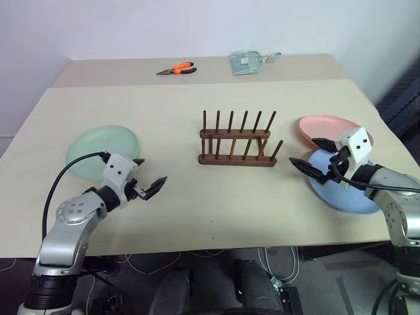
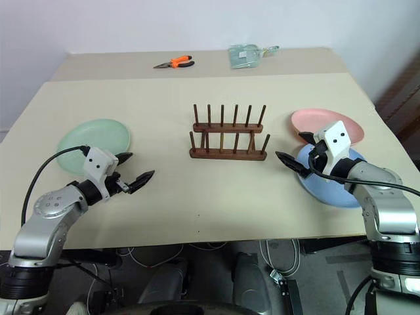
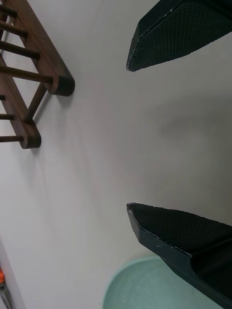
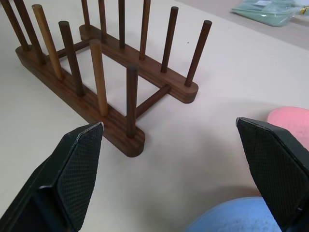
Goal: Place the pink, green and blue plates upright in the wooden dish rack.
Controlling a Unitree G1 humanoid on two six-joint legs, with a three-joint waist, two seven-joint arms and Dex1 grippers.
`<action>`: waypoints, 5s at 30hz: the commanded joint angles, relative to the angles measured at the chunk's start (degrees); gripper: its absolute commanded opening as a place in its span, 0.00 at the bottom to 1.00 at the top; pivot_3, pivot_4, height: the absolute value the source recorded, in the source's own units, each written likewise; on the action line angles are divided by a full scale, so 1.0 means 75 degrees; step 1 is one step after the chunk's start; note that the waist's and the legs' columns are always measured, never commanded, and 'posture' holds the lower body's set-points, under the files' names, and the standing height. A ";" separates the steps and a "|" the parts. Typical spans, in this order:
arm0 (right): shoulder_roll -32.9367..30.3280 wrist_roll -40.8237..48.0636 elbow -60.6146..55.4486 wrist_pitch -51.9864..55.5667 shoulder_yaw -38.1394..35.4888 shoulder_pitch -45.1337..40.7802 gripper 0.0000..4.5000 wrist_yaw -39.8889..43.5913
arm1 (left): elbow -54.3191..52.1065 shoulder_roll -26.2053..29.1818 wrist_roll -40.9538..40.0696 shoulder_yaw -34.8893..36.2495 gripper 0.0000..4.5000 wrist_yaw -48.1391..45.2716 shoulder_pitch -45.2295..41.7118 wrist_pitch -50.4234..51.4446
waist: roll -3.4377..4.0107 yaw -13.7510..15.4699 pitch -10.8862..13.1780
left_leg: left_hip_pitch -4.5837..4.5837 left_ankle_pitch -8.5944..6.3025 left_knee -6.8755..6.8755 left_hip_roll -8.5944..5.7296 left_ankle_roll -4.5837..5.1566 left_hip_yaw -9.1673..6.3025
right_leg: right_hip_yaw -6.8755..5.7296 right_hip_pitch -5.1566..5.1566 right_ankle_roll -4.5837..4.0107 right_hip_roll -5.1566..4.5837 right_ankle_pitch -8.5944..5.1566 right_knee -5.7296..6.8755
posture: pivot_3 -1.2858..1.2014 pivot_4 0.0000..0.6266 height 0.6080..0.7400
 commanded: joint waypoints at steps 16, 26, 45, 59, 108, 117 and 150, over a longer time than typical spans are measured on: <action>0.0219 -0.0372 -0.0950 0.0085 0.0218 0.0378 1.00 -0.0469 | 0.3213 -0.0147 0.0787 -0.1865 0.99 -0.1998 -0.2419 -0.1459 | 0.0001 0.0111 -0.0002 | -0.0005 0.0001 0.0007 -0.0004 0.0000 -0.0002 | -0.0003 0.0000 0.0002 0.0001 0.0003 0.0001 | 0.52 0.24 1.00; 0.0803 -0.0419 -0.3154 0.0503 0.0067 0.2198 1.00 -0.1479 | 0.8780 -0.2043 0.1784 -0.2841 0.99 -0.3028 -0.6001 -0.3281 | -0.0003 0.0180 -0.0008 | -0.0011 0.0000 0.0015 -0.0007 0.0001 -0.0002 | -0.0005 0.0001 0.0027 0.0000 0.0013 0.0000 | 0.52 0.24 1.00; -0.0064 -0.0328 -0.3875 0.0755 -0.0262 0.3376 1.00 -0.0844 | 0.5919 -0.1567 0.1740 -0.3051 0.17 -0.4936 -0.4244 -0.3532 | 0.0003 0.0158 -0.0015 | -0.0004 -0.0008 0.0027 -0.0004 0.0015 -0.0006 | -0.0004 0.0014 0.0034 0.0000 0.0007 0.0005 | 0.52 0.24 1.00; -0.0244 -0.0794 -0.3562 0.0695 0.0233 0.3804 0.14 -0.0466 | 0.2431 0.0106 0.0832 -0.2389 0.62 -0.4307 -0.1941 -0.0705 | 0.0004 -0.0057 -0.0021 | 0.0051 -0.0013 -0.0010 0.0010 0.0022 -0.0003 | -0.0003 0.0036 0.0029 0.0003 -0.0020 0.0008 | 0.52 0.24 1.00; -0.1826 -0.5576 0.3915 -0.3436 0.2279 -0.1521 0.42 -0.2307 | 0.0613 -0.2265 0.0710 -0.2669 0.22 -0.0386 -0.1711 -0.0254 | 0.0019 0.0000 -0.0016 | 0.0092 -0.0018 -0.0016 -0.0008 0.0026 0.0009 | -0.0002 0.0091 0.0021 -0.0014 -0.0067 -0.0002 | 0.52 0.24 1.00; -0.1557 -0.3819 0.1338 -0.2661 0.0764 -0.1124 0.00 -0.1678 | 0.0689 -0.2132 0.0511 -0.2512 0.22 -0.0496 -0.1667 -0.0411 | 0.0031 -0.0008 -0.0008 | 0.0090 -0.0018 -0.0015 -0.0008 0.0026 0.0007 | 0.0001 0.0091 0.0027 -0.0014 -0.0071 -0.0002 | 0.52 0.24 1.00; 0.0586 0.1427 -0.1448 0.1310 -0.0194 -0.2120 0.80 -0.2890 | 0.0833 -0.1970 0.0274 -0.2109 0.52 -0.0170 -0.1649 -0.0378 | 0.0031 0.0139 0.0001 | 0.0068 -0.0019 -0.0017 -0.0007 0.0028 -0.0014 | -0.0009 0.0076 0.0027 -0.0008 -0.0072 -0.0013 | 0.52 0.24 1.00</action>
